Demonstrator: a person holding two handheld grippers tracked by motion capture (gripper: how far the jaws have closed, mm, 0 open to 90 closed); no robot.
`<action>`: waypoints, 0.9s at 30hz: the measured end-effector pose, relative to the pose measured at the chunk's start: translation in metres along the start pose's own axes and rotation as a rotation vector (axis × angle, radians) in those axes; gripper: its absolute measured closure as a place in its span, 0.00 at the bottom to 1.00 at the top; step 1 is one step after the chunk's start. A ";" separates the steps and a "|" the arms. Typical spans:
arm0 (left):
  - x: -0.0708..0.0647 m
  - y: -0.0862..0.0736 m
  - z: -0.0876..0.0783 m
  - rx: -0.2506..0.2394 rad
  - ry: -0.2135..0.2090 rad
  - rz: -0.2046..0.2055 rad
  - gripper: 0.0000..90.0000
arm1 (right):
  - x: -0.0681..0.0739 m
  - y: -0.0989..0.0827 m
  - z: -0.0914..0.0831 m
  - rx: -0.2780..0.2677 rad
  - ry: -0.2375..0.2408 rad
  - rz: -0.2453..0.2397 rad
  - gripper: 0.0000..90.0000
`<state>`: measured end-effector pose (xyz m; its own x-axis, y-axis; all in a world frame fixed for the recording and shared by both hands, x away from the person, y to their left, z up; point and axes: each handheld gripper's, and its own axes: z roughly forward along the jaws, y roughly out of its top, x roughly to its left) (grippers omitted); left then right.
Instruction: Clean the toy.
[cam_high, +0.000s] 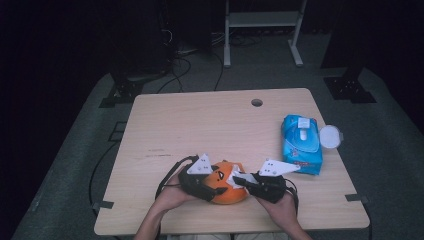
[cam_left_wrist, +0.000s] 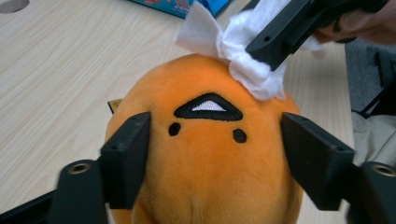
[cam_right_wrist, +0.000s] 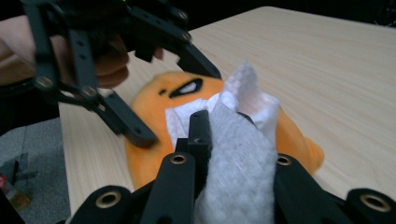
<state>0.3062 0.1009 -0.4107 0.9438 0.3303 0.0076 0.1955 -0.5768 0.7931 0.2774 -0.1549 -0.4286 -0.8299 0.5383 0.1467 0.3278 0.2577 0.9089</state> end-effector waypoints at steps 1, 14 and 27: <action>0.003 0.000 -0.001 0.001 0.005 -0.036 0.22 | -0.004 -0.003 -0.001 0.003 -0.005 0.021 0.88; -0.003 0.002 0.001 0.000 0.012 0.003 0.26 | 0.000 0.005 -0.003 -0.028 0.002 -0.001 0.88; -0.016 0.011 0.005 0.004 0.022 0.087 0.31 | 0.017 0.017 -0.001 -0.058 0.023 -0.049 0.88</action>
<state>0.2948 0.0855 -0.4054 0.9512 0.2951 0.0901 0.1138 -0.6071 0.7864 0.2683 -0.1427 -0.4103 -0.8549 0.5071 0.1097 0.2600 0.2358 0.9364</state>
